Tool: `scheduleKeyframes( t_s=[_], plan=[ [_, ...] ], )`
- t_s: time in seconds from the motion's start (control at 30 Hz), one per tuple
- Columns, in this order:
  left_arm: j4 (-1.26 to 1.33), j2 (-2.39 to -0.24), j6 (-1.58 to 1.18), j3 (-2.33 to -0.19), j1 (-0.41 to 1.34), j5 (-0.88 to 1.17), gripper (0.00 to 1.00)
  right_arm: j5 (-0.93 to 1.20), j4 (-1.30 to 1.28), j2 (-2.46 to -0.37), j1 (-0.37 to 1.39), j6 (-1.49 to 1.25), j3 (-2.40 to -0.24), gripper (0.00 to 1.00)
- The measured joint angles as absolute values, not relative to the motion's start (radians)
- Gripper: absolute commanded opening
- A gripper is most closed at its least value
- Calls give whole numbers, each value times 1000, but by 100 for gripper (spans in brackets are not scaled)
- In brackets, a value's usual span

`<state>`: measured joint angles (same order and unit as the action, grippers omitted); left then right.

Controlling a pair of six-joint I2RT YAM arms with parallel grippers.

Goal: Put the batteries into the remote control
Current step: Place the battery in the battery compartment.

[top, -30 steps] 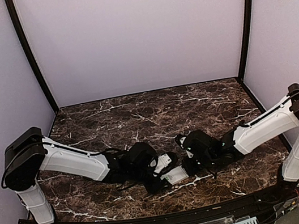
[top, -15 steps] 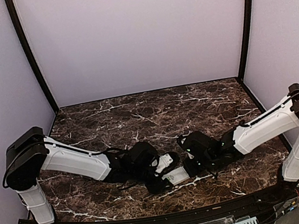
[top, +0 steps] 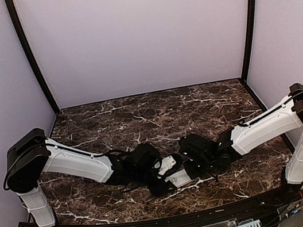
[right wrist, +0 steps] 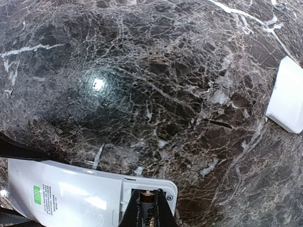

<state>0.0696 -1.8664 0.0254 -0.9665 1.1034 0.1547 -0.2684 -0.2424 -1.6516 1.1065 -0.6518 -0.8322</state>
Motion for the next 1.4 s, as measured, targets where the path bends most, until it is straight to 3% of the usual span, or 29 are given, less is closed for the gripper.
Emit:
scheduleKeyframes(
  t_s=[0.13, 0.47, 0.77, 1.4],
  plan=[
    [83, -1873, 26, -968, 1104, 166, 21, -282, -287, -1652, 1107, -664, -847, 10],
    [87, -1875, 25, -969, 1103, 171, 20, -277, -393, -1670, 1119, -663, -907, 10],
    [88, -1876, 22, -969, 1103, 173, 21, -270, -457, -1666, 1119, -648, -946, 26],
    [88, -1876, 23, -970, 1102, 176, 21, -215, -484, -1666, 1060, -596, -960, 17]
  ],
)
